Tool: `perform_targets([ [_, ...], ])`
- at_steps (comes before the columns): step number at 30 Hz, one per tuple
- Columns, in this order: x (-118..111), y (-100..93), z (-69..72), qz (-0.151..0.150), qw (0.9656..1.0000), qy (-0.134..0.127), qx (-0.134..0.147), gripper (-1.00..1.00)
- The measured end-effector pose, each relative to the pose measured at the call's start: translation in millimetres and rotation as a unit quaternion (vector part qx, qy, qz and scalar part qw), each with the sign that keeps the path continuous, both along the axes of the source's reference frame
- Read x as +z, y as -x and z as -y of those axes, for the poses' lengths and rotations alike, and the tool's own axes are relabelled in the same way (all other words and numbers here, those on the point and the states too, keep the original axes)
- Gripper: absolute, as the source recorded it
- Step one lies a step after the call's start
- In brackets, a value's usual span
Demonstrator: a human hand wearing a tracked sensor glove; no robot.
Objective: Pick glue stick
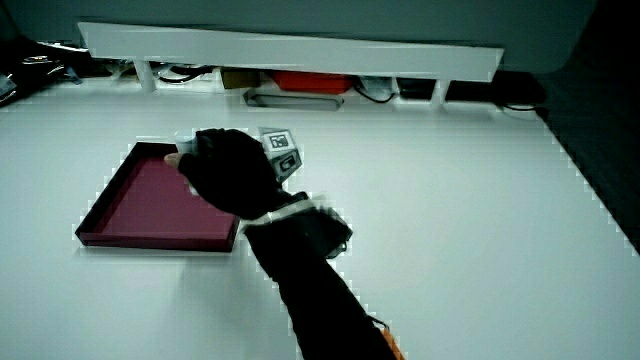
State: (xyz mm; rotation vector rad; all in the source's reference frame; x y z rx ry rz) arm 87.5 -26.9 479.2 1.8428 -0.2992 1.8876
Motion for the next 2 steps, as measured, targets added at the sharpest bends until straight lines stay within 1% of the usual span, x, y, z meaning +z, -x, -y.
perform_targets([
  [1,-3.8,-4.3,0.1,-0.004,1.0,-0.004,0.004,1.0],
  [2,-8.6,-8.1,0.2,0.001,0.9999,-0.008,0.009,1.0],
])
